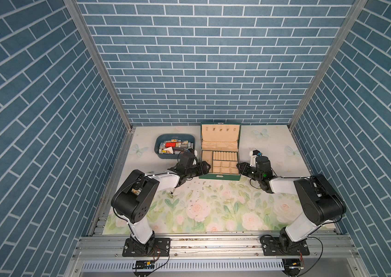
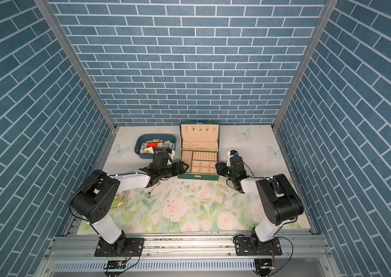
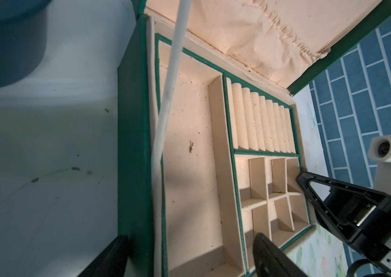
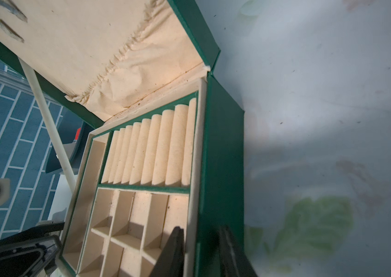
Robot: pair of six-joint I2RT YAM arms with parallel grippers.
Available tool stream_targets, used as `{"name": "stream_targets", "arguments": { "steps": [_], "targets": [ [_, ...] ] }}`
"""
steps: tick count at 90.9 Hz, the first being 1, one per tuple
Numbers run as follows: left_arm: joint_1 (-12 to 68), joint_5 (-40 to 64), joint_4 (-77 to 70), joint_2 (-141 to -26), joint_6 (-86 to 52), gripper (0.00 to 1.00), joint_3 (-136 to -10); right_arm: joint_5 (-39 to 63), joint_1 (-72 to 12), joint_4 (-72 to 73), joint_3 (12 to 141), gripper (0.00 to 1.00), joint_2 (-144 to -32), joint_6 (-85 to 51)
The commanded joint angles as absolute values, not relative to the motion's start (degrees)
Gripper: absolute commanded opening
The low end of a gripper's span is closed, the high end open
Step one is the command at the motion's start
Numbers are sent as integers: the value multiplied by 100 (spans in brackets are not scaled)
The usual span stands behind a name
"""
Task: Put jewelry chain into jewelry box
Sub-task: Move the jewelry box to the center of the board.
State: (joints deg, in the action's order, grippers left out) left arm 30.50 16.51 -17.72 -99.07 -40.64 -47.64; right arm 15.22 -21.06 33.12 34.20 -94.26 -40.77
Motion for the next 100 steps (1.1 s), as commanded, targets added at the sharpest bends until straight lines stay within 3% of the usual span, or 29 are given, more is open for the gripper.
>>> {"name": "stream_targets", "arguments": {
  "steps": [1,59,78,86,100],
  "targets": [
    [3330,1727,-1792,-9921,-3992,84,-4835,1602,-2190,3102,3216,27,-9326,-4122],
    [5280,844,-1676,-9444,-4372,83,-4319,1296,-2224,1611,1524,25,-7119,-3955],
    [5554,460,-1518,-8940,-4465,83,-3987,1255,-2305,986,1073,27,-6227,-4101],
    [5555,259,-1361,-8777,-4446,85,-3961,1223,-2303,828,1047,34,-6054,-4130],
    [5555,-163,-814,-8497,-4299,92,-4130,946,-2303,354,1365,63,-5884,-4112]
  ]
}}
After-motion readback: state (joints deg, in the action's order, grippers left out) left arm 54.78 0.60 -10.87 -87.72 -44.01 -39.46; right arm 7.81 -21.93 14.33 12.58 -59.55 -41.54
